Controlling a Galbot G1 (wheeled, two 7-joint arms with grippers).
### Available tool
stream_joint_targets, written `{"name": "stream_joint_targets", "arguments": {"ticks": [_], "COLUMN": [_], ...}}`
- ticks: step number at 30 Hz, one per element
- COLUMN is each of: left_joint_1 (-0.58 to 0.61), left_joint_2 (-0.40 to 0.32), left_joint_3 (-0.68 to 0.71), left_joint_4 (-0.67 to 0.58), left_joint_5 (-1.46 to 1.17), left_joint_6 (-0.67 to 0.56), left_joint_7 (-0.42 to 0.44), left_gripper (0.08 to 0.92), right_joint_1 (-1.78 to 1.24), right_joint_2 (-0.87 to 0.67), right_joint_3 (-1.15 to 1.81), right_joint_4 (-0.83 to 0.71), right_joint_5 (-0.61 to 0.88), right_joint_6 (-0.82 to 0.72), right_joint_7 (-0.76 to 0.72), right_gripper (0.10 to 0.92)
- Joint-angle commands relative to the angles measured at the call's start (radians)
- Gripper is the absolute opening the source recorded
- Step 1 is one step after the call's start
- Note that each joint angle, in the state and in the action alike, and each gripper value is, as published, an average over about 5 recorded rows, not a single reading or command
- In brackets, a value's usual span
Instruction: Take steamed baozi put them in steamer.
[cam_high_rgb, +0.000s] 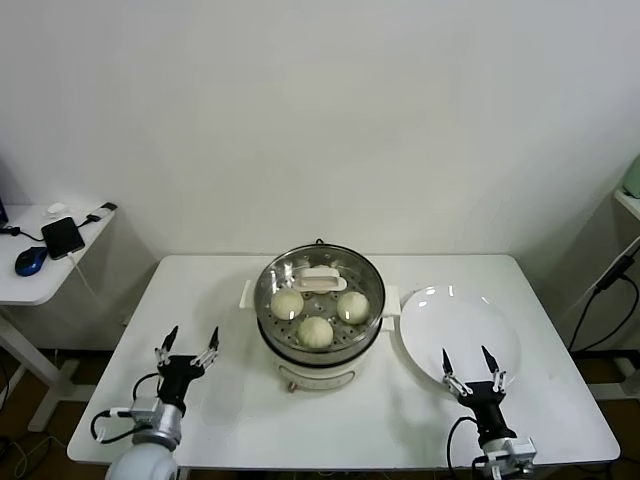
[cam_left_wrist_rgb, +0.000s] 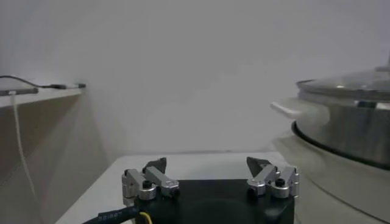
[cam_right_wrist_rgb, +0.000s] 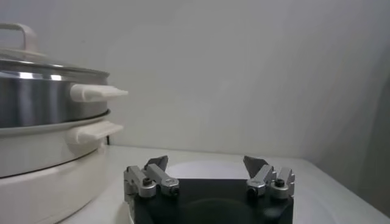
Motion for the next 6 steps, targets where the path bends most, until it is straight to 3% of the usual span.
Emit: {"name": "stream_joint_targets", "arguments": {"ticks": [1, 6], "left_joint_1": [0.022, 0.025], "left_joint_2": [0.011, 0.01], "left_joint_3": [-0.019, -0.019], "left_joint_4": [0.036, 0.032], "left_joint_5": [-0.084, -0.077], "left_joint_6": [-0.04, -0.035], "left_joint_7": [0.002, 0.0], "left_gripper": [0.823, 0.823], "right_joint_1": [-0.002, -0.002], "right_joint_2": [0.0, 0.0], "right_joint_3": [0.0, -0.001], "right_joint_4": [-0.001, -0.001], "right_joint_5": [0.009, 0.009], "right_joint_6": [-0.001, -0.001], "right_joint_7": [0.0, 0.001], "right_gripper": [0.823, 0.823]}}
